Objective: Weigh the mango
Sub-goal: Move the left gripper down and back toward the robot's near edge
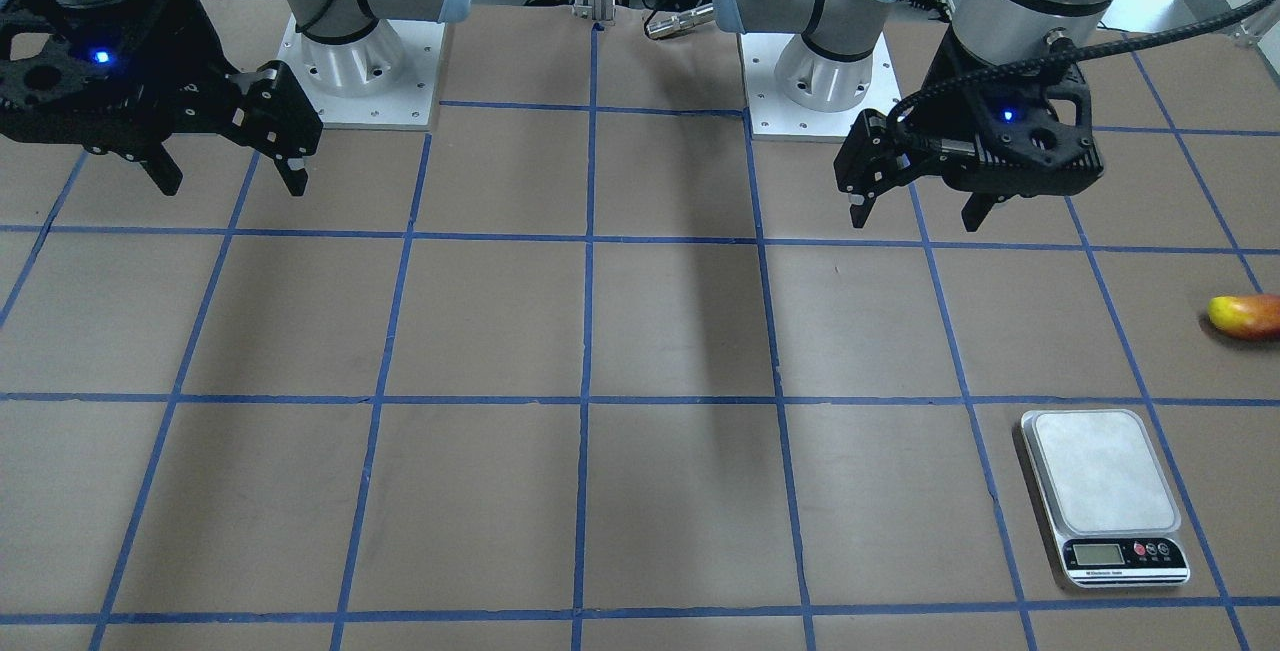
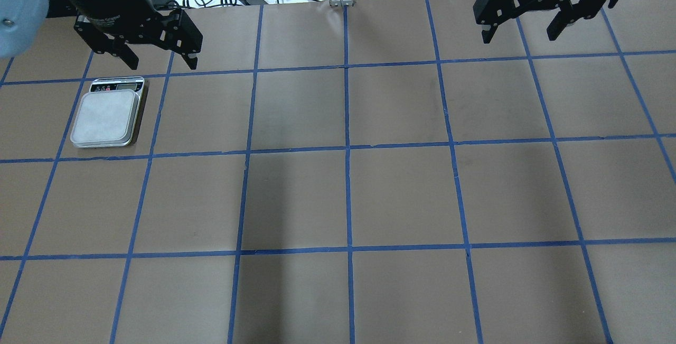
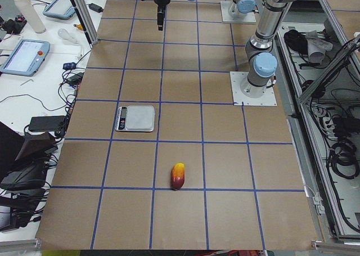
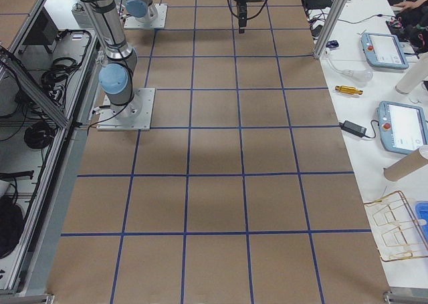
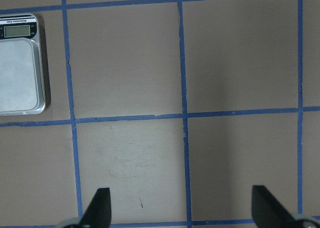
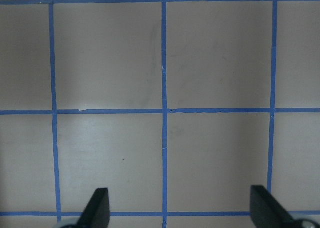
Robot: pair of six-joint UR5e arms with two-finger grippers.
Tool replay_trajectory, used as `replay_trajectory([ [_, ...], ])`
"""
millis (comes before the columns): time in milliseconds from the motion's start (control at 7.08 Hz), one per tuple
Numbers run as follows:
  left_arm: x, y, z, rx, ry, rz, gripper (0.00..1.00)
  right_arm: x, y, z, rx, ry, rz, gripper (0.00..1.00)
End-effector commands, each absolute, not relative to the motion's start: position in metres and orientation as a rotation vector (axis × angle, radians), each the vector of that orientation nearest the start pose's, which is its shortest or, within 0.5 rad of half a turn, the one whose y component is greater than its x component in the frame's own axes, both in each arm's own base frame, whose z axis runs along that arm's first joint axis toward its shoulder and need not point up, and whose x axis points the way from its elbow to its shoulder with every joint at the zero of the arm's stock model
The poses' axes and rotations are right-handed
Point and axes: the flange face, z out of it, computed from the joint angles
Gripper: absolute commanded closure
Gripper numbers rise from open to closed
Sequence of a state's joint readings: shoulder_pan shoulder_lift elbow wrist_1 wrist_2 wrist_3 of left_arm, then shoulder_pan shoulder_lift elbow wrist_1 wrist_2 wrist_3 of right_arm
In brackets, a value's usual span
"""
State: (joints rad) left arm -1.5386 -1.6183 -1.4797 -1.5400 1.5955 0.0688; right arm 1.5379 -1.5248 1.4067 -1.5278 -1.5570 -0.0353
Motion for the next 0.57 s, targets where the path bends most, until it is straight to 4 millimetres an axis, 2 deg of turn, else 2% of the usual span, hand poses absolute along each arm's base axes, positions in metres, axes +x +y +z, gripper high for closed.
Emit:
replay_trajectory([
  [0,-0.111,-0.522,0.511,0.053,3.108,-0.107,0.00,0.118,-0.519,0.542,-0.006,3.128,-0.121,0.00],
  [283,-0.105,-0.518,0.507,0.198,3.103,-0.059,0.00,0.118,-0.520,0.541,-0.006,3.128,-0.118,0.00],
  [424,-0.087,-0.517,0.507,0.275,3.098,-0.018,0.00,0.118,-0.520,0.541,-0.006,3.128,-0.118,0.00],
])
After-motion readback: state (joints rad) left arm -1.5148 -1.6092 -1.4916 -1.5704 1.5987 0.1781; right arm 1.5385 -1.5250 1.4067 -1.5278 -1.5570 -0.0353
